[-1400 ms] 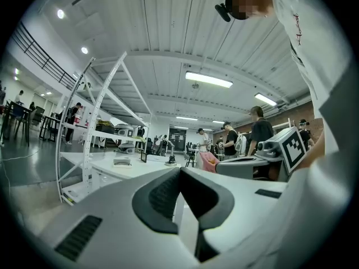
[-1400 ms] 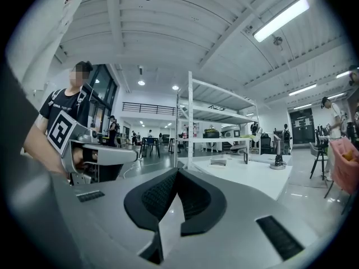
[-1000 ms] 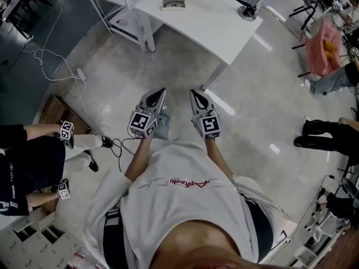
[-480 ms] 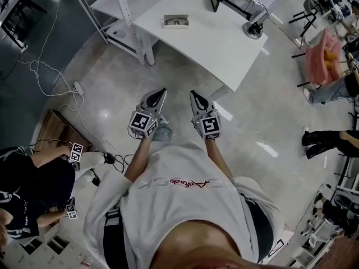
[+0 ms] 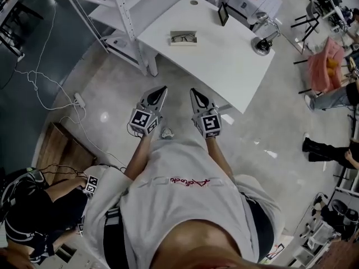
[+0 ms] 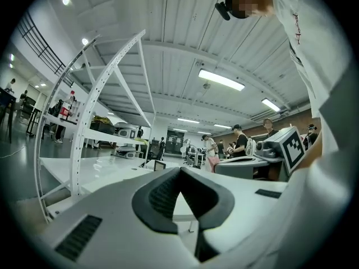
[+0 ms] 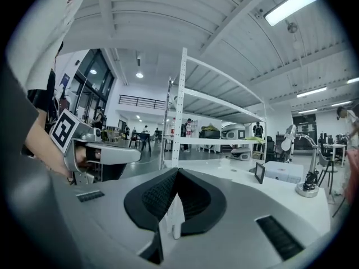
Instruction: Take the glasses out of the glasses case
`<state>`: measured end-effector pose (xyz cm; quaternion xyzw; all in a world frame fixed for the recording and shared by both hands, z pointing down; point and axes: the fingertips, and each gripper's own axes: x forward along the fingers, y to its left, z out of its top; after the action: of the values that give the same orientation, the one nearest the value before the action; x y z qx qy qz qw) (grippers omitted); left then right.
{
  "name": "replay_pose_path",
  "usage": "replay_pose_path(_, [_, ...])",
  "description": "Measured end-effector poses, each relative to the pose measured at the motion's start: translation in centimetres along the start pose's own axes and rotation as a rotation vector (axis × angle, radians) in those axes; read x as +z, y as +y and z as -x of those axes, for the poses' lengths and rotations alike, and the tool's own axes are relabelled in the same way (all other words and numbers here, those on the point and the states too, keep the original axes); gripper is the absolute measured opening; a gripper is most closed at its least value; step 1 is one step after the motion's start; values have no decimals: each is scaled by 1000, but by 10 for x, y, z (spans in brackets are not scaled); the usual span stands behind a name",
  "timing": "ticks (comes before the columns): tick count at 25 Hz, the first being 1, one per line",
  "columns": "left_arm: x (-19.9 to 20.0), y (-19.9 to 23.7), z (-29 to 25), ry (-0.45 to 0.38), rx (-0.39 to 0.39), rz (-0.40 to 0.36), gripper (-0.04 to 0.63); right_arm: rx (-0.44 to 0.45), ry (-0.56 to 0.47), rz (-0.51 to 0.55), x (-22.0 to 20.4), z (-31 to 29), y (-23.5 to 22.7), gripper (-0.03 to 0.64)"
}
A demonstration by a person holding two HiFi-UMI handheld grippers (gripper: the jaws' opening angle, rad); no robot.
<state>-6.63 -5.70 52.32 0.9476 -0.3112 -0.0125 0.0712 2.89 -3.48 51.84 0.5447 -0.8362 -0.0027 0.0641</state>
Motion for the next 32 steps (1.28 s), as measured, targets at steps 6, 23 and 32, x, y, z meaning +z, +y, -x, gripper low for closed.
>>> replay_pose_path(6, [-1, 34, -19, 13, -27, 14, 23, -17, 28, -8, -6, -39, -9, -3])
replay_pose_path(23, [-10, 87, -79, 46, -40, 31, 23, -41, 46, -31, -18, -101, -58, -3])
replay_pose_path(32, [5, 138, -149, 49, 6, 11, 23, -9, 20, -34, -10, -169, -122, -3])
